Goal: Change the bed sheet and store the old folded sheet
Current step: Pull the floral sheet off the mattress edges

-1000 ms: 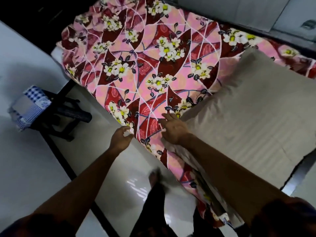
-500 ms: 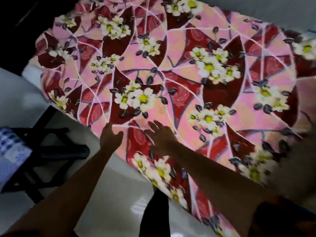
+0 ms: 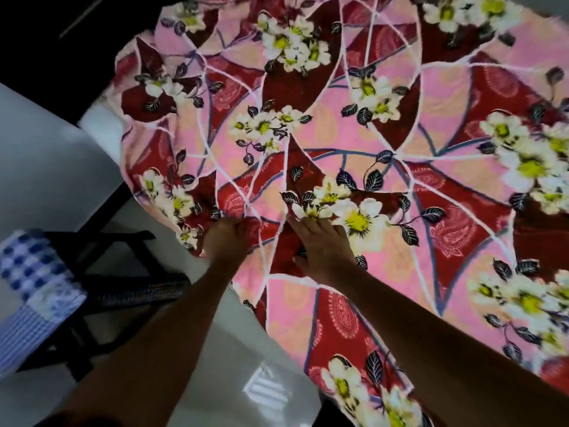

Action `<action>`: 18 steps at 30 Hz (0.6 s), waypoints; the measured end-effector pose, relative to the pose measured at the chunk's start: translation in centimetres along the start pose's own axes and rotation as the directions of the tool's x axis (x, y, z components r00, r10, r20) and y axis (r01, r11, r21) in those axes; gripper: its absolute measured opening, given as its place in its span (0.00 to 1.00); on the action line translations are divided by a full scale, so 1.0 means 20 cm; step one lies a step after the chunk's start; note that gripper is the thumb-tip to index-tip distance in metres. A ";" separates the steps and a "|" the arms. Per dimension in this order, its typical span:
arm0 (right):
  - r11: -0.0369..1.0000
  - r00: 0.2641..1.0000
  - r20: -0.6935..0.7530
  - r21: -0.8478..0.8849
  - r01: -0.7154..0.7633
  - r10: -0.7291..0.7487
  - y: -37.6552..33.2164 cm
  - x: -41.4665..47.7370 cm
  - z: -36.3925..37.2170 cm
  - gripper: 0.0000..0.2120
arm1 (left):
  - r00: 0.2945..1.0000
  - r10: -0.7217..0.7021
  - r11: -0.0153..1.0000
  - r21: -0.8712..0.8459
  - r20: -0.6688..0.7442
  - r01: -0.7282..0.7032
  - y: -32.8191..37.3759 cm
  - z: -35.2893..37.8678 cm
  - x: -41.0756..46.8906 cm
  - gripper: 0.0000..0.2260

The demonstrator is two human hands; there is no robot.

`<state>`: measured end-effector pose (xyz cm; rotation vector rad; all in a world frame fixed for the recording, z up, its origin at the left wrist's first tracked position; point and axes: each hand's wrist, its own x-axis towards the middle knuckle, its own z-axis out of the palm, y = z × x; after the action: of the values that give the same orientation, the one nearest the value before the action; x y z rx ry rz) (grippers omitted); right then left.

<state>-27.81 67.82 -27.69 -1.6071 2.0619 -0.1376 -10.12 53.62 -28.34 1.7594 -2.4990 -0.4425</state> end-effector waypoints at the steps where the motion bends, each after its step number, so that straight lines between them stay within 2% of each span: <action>1: 1.000 1.000 0.006 0.029 -0.012 0.012 0.00 0.00 -0.03 0.44 | 1.000 0.029 0.998 -0.048 -0.001 -0.029 0.05 0.02 -0.03 0.14; 4: 0.993 0.996 -0.061 0.104 -0.055 0.062 0.06 -0.04 -0.09 0.47 | 0.980 0.177 0.957 -0.249 0.091 -0.150 0.32 0.11 -0.20 0.10; 6: 0.990 0.986 -0.126 0.100 -0.094 0.106 0.16 -0.10 -0.13 0.44 | 0.949 0.257 0.916 -0.360 0.181 -0.179 0.54 0.21 -0.41 0.10; 8: 0.998 0.989 -0.135 -0.027 -0.061 0.057 0.32 -0.18 -0.15 0.37 | 0.948 0.211 0.869 -0.490 0.236 -0.071 0.78 0.28 -0.63 0.11; 10: 0.996 0.997 -0.063 -0.081 0.042 -0.048 0.50 -0.30 -0.17 0.29 | 0.920 0.169 0.805 -0.587 0.354 0.078 0.98 0.30 -0.83 0.11; 12: 0.994 0.998 -0.024 -0.100 0.047 -0.050 0.66 -0.46 -0.20 0.18 | 0.870 0.245 0.794 -0.603 0.428 0.073 1.12 0.33 -1.00 0.13; 15: 0.992 0.993 -0.031 -0.035 -0.119 0.118 0.80 -0.72 -0.27 0.14 | 0.819 0.407 0.780 -0.621 0.405 -0.080 1.21 0.31 -1.10 0.16; 17: 0.979 0.980 -0.002 -0.014 -0.201 0.201 0.83 -0.90 -0.35 0.18 | 0.791 0.550 0.702 -0.661 0.267 -0.265 1.24 0.26 -1.08 0.18; 18: 0.966 0.965 0.055 -0.021 -0.256 0.257 0.82 -0.96 -0.38 0.18 | 0.790 0.567 0.684 -0.668 0.233 -0.294 1.23 0.24 -1.05 0.16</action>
<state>-42.57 88.75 -21.08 -1.3197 2.2076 0.0144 -26.28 81.79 -23.89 0.8246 -2.4754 -1.5097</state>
